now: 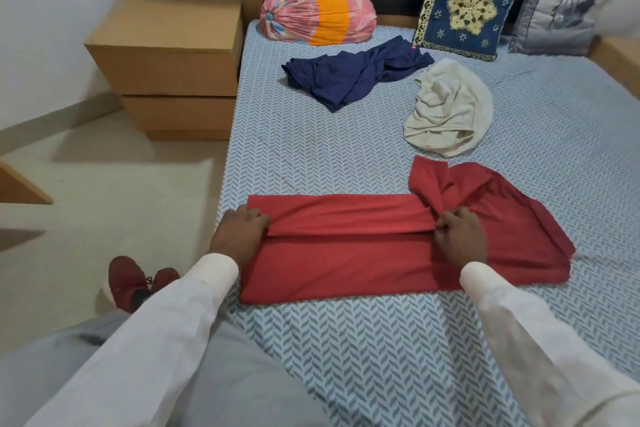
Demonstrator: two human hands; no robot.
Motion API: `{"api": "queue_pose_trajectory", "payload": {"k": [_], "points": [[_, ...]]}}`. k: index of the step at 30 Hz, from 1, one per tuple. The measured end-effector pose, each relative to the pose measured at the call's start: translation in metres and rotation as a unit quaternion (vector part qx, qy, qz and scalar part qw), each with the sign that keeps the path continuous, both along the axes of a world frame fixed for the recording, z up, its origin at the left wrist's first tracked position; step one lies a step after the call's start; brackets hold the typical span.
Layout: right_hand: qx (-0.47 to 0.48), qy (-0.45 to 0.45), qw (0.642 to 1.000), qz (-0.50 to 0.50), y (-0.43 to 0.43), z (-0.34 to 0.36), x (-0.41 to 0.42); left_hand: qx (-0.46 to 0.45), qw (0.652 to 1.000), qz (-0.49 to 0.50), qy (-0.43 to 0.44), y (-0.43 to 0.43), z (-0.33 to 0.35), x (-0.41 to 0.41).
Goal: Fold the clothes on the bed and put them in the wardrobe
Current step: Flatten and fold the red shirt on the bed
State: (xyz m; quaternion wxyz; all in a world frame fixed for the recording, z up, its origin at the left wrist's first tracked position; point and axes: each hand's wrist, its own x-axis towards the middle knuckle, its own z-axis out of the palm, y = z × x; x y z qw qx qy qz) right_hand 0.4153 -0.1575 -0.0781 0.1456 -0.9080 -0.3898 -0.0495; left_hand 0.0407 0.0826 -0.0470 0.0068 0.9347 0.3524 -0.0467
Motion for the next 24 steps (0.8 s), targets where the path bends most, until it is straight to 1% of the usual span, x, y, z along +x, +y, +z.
{"api": "queue_pose_trajectory", "payload": {"k": [2,5,7,8,10,11,12,14,15,17,18,19,21,23,24], "points": [[-0.005,0.013,1.000,-0.006,0.001,0.002,-0.002,0.009,0.999,0.031,0.007,-0.003,-0.001,0.005],[-0.007,0.006,1.000,0.000,0.003,0.002,-0.002,-0.003,0.998,0.052,-0.041,-0.010,-0.003,0.022],[-0.015,-0.001,1.000,0.005,0.005,-0.001,0.002,-0.046,0.994,0.039,-0.086,-0.014,-0.006,0.042],[-0.029,0.004,1.000,-0.008,0.007,0.001,0.001,-0.075,0.992,0.037,-0.096,-0.016,-0.009,0.052],[-0.046,0.008,0.998,-0.050,0.013,0.004,-0.002,-0.138,0.985,0.059,-0.091,-0.019,-0.022,0.065],[-0.038,-0.003,0.997,-0.065,0.017,0.006,-0.003,-0.156,0.981,0.086,-0.077,-0.019,-0.030,0.068],[-0.029,-0.023,0.997,-0.073,0.022,0.008,-0.004,-0.157,0.979,0.115,-0.061,-0.018,-0.037,0.069],[-0.034,-0.073,0.995,-0.061,0.033,0.008,-0.004,-0.118,0.978,0.163,-0.060,-0.019,-0.051,0.067],[-0.054,-0.091,0.993,-0.050,0.041,0.006,-0.004,-0.103,0.974,0.186,-0.073,-0.019,-0.054,0.069],[-0.115,-0.097,0.988,-0.033,0.058,0.002,0.000,-0.095,0.966,0.218,-0.097,-0.020,-0.054,0.080],[-0.142,-0.093,0.985,-0.027,0.064,0.003,0.000,-0.087,0.967,0.211,-0.112,-0.024,-0.051,0.085],[-0.161,-0.091,0.982,-0.026,0.071,0.003,0.003,-0.085,0.972,0.177,-0.133,-0.029,-0.050,0.093],[-0.180,-0.082,0.980,-0.035,0.087,0.003,0.011,-0.104,0.980,0.051,-0.164,-0.039,-0.048,0.115],[-0.191,-0.061,0.978,-0.059,0.098,0.003,0.021,-0.145,0.975,-0.052,-0.159,-0.054,-0.043,0.140],[-0.196,-0.042,0.976,-0.081,0.102,0.004,0.028,-0.166,0.972,-0.074,-0.149,-0.062,-0.039,0.152]]}}
